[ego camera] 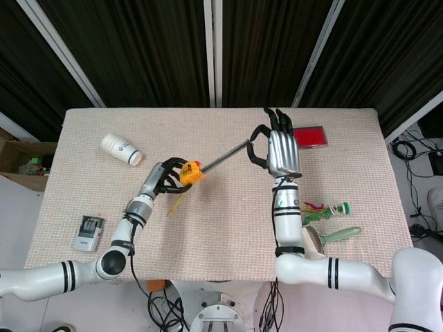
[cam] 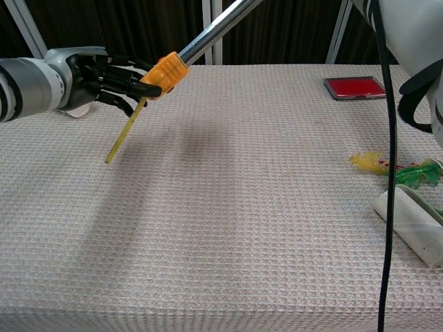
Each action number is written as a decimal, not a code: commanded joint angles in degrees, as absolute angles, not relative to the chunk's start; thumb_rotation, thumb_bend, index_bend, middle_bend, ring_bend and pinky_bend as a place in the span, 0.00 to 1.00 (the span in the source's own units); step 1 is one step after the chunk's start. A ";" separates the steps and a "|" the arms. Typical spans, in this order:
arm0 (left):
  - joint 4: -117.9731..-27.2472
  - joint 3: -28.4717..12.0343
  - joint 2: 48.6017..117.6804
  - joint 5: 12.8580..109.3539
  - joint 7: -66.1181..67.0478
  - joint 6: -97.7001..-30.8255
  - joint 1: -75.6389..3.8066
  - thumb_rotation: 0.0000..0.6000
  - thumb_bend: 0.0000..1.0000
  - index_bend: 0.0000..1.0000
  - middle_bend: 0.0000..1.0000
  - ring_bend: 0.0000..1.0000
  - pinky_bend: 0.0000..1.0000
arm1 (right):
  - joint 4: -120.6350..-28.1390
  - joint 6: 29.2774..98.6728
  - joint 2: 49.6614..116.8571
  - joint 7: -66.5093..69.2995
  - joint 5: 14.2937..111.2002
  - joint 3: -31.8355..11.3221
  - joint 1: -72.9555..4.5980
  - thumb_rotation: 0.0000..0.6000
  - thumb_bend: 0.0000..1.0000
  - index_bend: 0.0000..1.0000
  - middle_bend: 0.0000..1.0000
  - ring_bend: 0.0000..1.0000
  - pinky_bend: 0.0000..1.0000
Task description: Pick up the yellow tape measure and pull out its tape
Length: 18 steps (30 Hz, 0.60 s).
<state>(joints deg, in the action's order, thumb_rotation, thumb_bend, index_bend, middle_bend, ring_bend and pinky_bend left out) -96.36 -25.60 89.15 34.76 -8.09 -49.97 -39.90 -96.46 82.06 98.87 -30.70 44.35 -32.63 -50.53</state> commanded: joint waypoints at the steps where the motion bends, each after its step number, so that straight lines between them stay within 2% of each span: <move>1: -97.33 -24.09 86.77 38.68 -11.52 -47.09 -37.38 1.00 0.41 0.69 0.66 0.48 0.57 | -97.65 83.11 97.60 -29.94 45.05 -33.76 -49.79 1.00 0.52 0.74 0.13 0.00 0.00; 7: -97.05 -21.68 84.86 43.44 -15.23 -45.39 -34.42 1.00 0.41 0.69 0.66 0.48 0.57 | -101.03 84.93 93.76 -29.67 45.31 -36.53 -48.34 1.00 0.51 0.74 0.14 0.00 0.00; 18: -95.64 -20.11 83.33 49.17 -21.47 -44.30 -31.14 1.00 0.41 0.69 0.66 0.48 0.57 | -104.27 86.58 90.17 -29.12 44.84 -37.07 -46.28 1.00 0.51 0.75 0.14 0.00 0.00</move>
